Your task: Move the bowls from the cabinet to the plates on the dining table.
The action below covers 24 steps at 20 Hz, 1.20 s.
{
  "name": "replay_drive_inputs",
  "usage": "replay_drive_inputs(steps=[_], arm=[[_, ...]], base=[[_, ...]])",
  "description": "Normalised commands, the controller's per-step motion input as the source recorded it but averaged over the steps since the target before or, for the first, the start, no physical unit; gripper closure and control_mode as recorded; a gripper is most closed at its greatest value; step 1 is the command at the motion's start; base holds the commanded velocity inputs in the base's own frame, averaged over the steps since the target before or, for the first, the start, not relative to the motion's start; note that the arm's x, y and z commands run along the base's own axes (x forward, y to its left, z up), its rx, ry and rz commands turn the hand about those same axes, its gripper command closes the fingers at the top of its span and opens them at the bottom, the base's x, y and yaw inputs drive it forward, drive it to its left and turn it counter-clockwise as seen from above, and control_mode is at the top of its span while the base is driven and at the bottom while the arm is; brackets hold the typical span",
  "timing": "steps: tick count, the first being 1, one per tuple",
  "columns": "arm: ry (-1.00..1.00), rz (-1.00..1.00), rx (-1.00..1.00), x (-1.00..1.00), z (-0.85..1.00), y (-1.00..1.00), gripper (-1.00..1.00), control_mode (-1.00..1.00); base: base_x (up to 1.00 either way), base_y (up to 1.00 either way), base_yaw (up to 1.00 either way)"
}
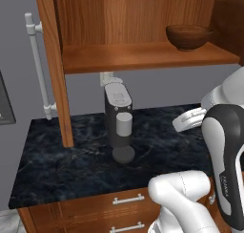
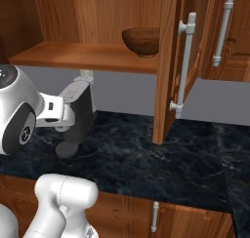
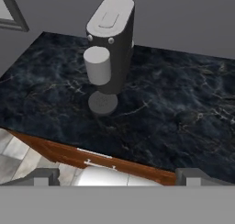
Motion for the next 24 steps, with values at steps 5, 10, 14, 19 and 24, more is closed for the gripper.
replay_drive_inputs(steps=[5,10,14,19,24], arm=[[0.00,0.00,0.00,0.00,0.00,0.00,-1.00,1.00],[0.00,0.00,0.00,0.00,0.00,0.00,-1.00,1.00],[0.00,0.00,0.00,0.00,0.00,0.00,-1.00,1.00],[0.00,0.00,0.00,0.00,0.00,0.00,-1.00,1.00],[0.00,0.00,0.00,0.01,0.00,0.00,-1.00,-1.00]], base=[[0.09,0.00,-0.01],[0.00,0.00,0.00],[0.00,0.00,0.00],[0.00,0.00,0.00],[0.01,0.00,0.00]])
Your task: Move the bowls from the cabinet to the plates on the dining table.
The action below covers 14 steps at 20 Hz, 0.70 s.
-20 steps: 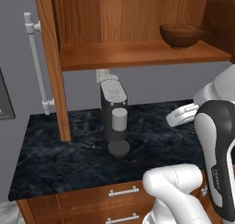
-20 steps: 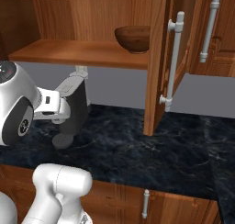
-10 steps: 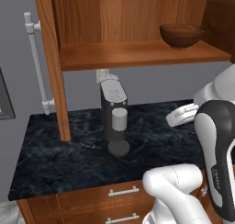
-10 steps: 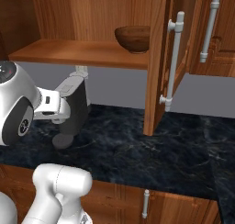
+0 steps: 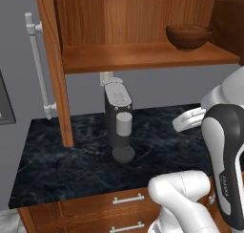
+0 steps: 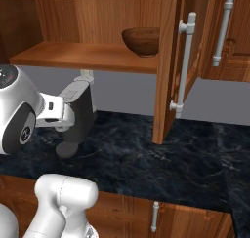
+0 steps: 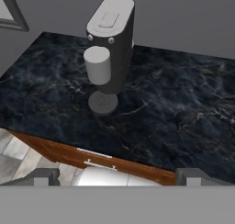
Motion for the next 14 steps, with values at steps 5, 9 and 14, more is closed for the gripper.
replay_drive_inputs(steps=[5,9,14], arm=[[0.00,-0.01,0.00,0.04,0.09,0.01,-1.00,-1.00],[0.00,-0.03,0.02,0.00,0.04,0.05,-1.00,-1.00],[0.00,-0.06,0.03,0.00,0.15,0.00,-1.00,-1.00]], base=[[0.00,0.00,0.00],[0.00,0.00,0.00],[0.00,0.00,0.00]])
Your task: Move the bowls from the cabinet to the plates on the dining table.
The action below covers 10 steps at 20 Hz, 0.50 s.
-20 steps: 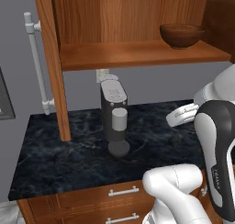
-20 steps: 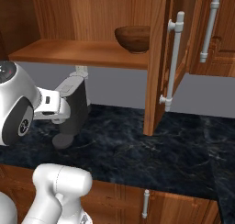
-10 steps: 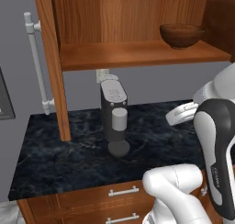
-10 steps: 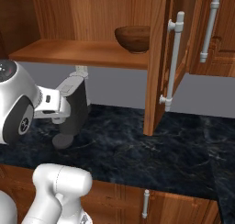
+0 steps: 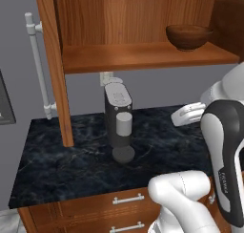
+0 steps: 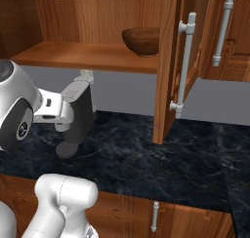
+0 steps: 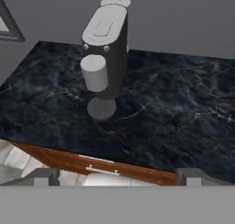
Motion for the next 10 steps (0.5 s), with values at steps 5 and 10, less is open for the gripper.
replay_drive_inputs(steps=[5,10], arm=[[0.00,-0.09,0.05,0.00,0.27,0.00,-1.00,-1.00],[0.00,-0.06,0.02,0.00,0.42,-0.01,-1.00,-1.00]], base=[[0.00,0.00,0.00],[0.00,0.00,0.00]])
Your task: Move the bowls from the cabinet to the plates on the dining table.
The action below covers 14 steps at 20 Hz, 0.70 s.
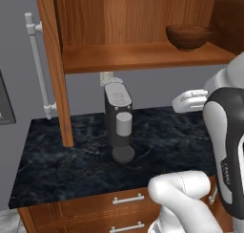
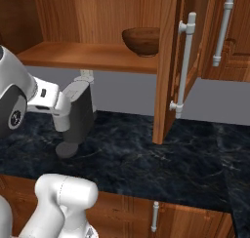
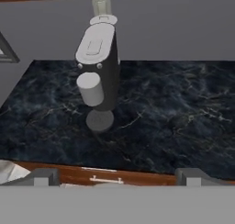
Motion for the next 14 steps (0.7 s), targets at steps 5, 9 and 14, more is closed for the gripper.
replay_drive_inputs(steps=[5,9,14], arm=[[0.00,-0.01,0.00,0.00,0.43,-0.15,-1.00,-1.00],[0.00,0.00,0.00,0.00,0.41,-0.24,-1.00,-1.00],[0.00,0.00,0.00,0.10,0.25,-0.32,-1.00,-1.00]], base=[[0.00,0.00,0.00],[0.00,0.00,0.00],[0.00,0.00,0.00]])
